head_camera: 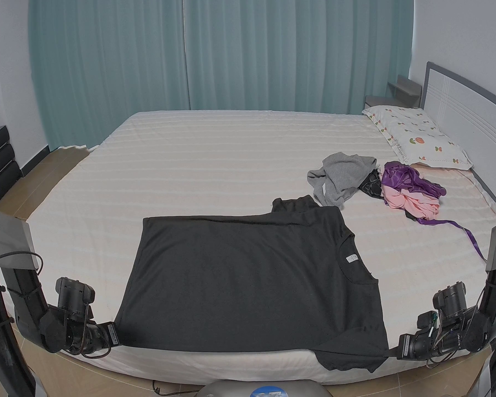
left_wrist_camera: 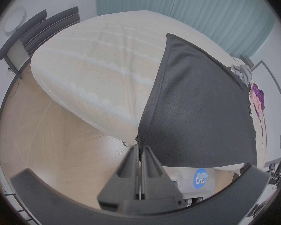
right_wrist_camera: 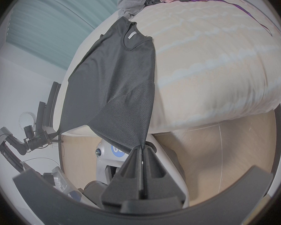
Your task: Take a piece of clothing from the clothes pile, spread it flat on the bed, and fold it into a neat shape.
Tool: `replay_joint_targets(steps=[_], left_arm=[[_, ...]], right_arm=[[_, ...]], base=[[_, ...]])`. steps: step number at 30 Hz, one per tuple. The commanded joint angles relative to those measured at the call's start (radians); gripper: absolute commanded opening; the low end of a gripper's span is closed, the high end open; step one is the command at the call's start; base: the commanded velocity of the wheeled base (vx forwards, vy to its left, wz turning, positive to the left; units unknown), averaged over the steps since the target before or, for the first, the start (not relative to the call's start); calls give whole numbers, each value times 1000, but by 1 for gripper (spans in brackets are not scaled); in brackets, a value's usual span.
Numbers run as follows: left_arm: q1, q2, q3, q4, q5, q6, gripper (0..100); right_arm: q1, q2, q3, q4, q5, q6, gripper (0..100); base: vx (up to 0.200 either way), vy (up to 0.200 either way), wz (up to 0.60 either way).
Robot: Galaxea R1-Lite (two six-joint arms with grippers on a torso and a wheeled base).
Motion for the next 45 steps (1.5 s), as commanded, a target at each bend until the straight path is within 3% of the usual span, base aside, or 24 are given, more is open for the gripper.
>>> replay_joint_targets(steps=[1, 32, 45], left_arm=[[4, -15, 21, -1, 1, 14, 0], [2, -93, 179, 5, 3, 258, 0], [-4, -164, 180, 134, 7, 327, 0]], right_arm=[[3, -43, 18, 21, -2, -2, 0], [4, -273, 18, 383, -39, -208, 0], [-3, -311, 18, 469, -40, -271, 0]], base=[[0, 0, 0], [0, 0, 0], [0, 0, 0]])
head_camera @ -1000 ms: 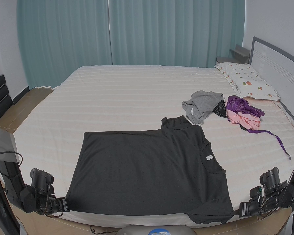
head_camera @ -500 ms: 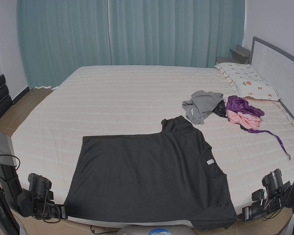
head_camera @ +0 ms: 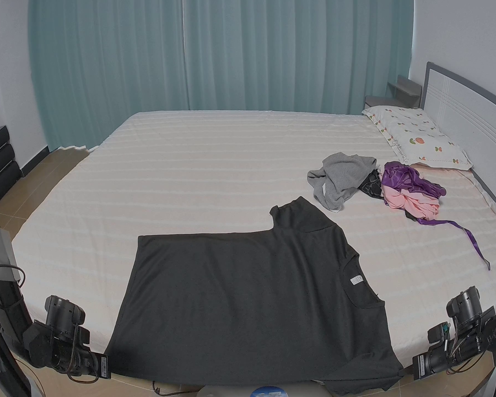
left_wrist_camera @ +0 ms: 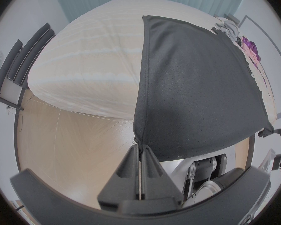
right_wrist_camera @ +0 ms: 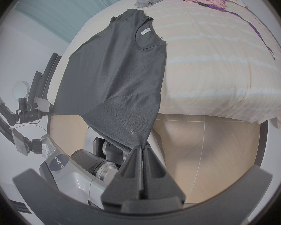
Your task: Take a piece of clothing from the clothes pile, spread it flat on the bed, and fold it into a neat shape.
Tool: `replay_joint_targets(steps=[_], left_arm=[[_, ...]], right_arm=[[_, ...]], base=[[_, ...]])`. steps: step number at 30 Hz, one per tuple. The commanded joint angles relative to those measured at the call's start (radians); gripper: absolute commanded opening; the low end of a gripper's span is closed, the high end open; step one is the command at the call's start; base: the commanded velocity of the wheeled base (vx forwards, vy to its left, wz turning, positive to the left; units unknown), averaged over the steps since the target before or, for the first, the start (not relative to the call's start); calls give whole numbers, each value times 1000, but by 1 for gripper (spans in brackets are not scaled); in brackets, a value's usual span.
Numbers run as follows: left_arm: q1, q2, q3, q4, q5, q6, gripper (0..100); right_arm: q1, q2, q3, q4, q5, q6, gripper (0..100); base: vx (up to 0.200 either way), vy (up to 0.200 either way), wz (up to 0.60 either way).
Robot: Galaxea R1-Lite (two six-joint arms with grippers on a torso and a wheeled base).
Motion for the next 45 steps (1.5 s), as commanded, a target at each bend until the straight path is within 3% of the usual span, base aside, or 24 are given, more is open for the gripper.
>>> replay_joint_targets(steps=[1, 16, 21, 27, 34, 45], left_arm=[[-2, -49, 16, 34, -1, 23, 0], [5, -75, -24, 60, -4, 29, 0], [1, -138, -79, 33, 4, -97, 0], [-2, -144, -158, 31, 4, -193, 0], [-2, -161, -188, 34, 6, -207, 0], [0, -227, -171, 44, 7, -209, 0]], right_arm=[[-5, -10, 17, 2, 1, -1, 0], [-9, -30, 17, -41, -16, -1, 0], [-11, -32, 5, -163, -18, 8, 0], [-8, -10, -23, -288, -67, 13, 0], [-18, 2, -84, -294, -67, 70, 0], [-14, -13, -104, -295, -67, 73, 0]], base=[[0, 0, 0], [0, 0, 0], [0, 0, 0], [0, 0, 0], [0, 0, 0], [0, 0, 0]])
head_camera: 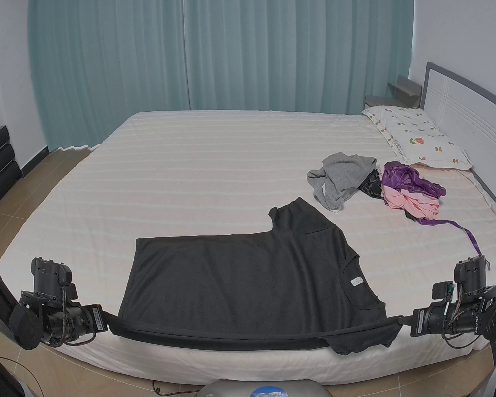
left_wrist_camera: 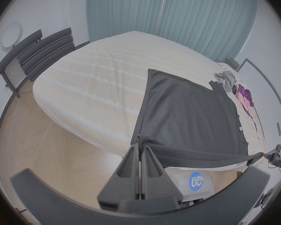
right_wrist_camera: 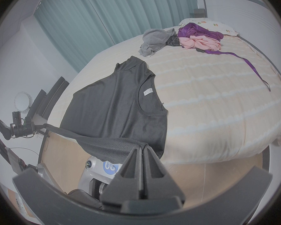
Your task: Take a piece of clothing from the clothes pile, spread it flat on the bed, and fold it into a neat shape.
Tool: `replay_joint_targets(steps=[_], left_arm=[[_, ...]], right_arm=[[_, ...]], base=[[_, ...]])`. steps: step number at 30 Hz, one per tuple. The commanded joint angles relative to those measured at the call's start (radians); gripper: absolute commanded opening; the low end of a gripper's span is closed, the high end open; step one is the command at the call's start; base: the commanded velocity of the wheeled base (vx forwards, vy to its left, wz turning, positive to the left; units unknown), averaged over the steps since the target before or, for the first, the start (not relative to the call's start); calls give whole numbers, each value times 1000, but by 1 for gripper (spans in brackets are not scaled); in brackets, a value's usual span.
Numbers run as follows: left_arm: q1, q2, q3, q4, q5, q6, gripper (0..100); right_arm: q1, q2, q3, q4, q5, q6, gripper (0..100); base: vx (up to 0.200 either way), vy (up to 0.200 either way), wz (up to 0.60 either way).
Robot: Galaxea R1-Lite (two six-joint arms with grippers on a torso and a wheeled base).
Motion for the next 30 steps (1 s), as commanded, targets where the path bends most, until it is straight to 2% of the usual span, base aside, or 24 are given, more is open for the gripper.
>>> replay_joint_targets(steps=[1, 18, 30], left_arm=[[1, -30, 7, 4, 1, -1, 0], [6, 62, -41, 13, -1, -5, 0], [4, 153, -128, 15, -1, -22, 0]], right_arm=[[1, -9, -3, -4, 1, 0, 0], [-1, 25, -57, -11, -4, 0, 0], [2, 137, -184, -4, -29, -2, 0]], base=[[0, 0, 0], [0, 0, 0], [0, 0, 0]])
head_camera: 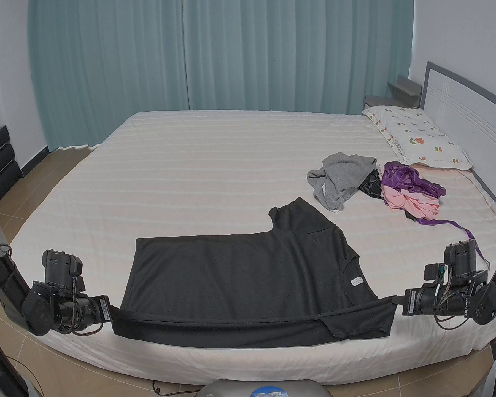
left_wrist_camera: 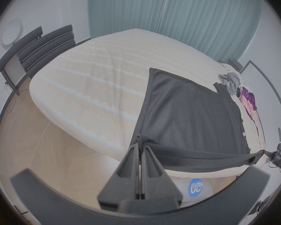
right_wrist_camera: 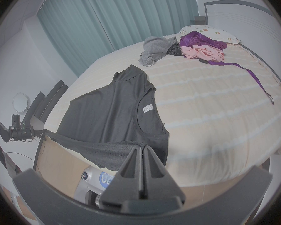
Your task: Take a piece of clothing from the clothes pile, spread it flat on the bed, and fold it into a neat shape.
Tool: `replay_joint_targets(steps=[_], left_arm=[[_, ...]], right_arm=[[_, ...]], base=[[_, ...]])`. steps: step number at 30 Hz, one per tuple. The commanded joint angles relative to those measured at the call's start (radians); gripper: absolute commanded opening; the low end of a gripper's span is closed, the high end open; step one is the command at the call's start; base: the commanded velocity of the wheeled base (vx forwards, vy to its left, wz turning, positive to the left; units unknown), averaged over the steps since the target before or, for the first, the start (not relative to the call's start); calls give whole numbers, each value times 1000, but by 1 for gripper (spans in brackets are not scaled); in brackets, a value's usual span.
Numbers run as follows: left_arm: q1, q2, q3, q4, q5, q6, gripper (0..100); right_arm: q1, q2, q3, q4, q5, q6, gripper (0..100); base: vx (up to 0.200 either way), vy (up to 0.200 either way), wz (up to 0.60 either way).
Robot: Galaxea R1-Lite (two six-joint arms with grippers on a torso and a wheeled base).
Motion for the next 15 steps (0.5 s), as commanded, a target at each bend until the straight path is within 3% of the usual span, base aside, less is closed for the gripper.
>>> replay_joint_targets(steps=[1, 15], left_arm=[[1, 52, -30, -1, 0, -1, 0], [-2, 49, -84, 6, 5, -1, 0]], right_arm=[[3, 59, -43, 1, -1, 1, 0], [3, 97, -96, 5, 1, 1, 0]], base=[[0, 0, 0], [0, 0, 0]])
